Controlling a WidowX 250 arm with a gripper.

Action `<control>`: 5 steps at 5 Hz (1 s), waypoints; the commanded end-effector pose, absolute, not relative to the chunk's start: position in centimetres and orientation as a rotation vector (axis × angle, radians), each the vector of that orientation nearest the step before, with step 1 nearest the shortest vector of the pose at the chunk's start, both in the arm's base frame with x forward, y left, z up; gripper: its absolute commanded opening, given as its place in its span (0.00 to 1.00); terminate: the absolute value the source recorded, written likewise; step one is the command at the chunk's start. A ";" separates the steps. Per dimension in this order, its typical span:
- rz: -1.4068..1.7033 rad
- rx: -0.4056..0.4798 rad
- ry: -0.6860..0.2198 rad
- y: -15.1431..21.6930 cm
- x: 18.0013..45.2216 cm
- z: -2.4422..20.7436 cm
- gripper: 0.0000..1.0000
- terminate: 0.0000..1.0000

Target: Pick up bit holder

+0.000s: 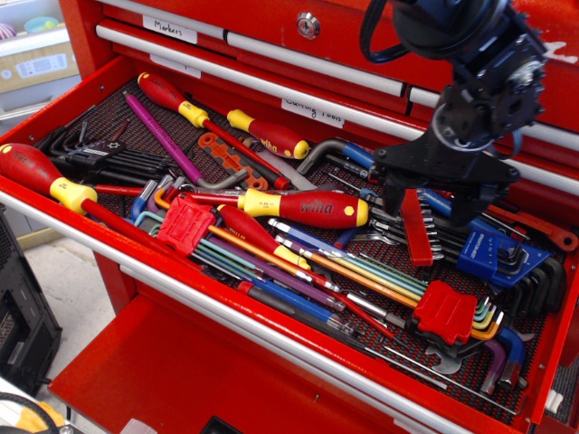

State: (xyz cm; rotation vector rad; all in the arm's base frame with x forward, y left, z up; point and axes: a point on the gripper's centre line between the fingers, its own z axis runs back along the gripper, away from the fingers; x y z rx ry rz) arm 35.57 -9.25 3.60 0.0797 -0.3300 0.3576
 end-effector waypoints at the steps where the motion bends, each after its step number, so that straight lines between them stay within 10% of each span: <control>1: 0.329 0.000 -0.335 -8.2 37.1 3.2 1.00 0.00; 2: 0.351 -0.024 -0.335 -8.3 36.7 2.1 1.00 0.00; 3: 0.373 -0.040 -0.312 -8.5 36.6 1.4 0.00 0.00; 5: 0.406 -0.020 -0.285 -9.0 36.0 2.6 0.00 0.00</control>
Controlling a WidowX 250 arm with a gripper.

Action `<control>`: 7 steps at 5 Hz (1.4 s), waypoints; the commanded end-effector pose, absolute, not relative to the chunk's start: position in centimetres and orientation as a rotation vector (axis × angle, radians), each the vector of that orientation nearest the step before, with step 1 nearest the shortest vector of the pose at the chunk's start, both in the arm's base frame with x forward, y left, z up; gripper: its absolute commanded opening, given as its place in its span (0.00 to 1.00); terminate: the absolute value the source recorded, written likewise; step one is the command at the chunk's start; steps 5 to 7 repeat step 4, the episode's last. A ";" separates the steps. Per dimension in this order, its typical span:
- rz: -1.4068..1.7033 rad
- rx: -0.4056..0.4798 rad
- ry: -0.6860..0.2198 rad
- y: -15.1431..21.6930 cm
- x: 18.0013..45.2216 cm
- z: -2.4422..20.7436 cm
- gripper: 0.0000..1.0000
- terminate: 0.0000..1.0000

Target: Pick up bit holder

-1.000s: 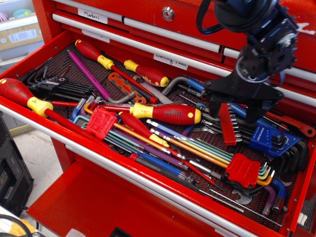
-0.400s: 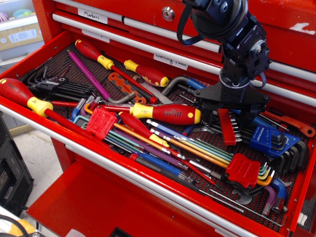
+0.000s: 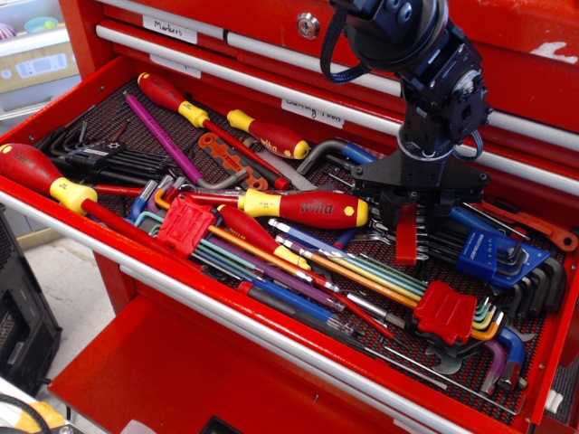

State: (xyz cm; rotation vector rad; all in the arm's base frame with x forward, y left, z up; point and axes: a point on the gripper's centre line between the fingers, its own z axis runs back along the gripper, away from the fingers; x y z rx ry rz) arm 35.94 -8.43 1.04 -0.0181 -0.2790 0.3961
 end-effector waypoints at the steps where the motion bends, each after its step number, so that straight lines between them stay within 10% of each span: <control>1: 0.439 0.026 -0.260 -9.1 35.9 6.1 0.00 0.00; 3: 0.459 0.215 -0.395 -8.9 33.3 14.4 0.00 0.00; 4: 0.389 0.275 -0.540 -8.1 32.9 16.3 0.00 1.00; 7: 0.389 0.275 -0.540 -8.1 32.9 16.3 0.00 1.00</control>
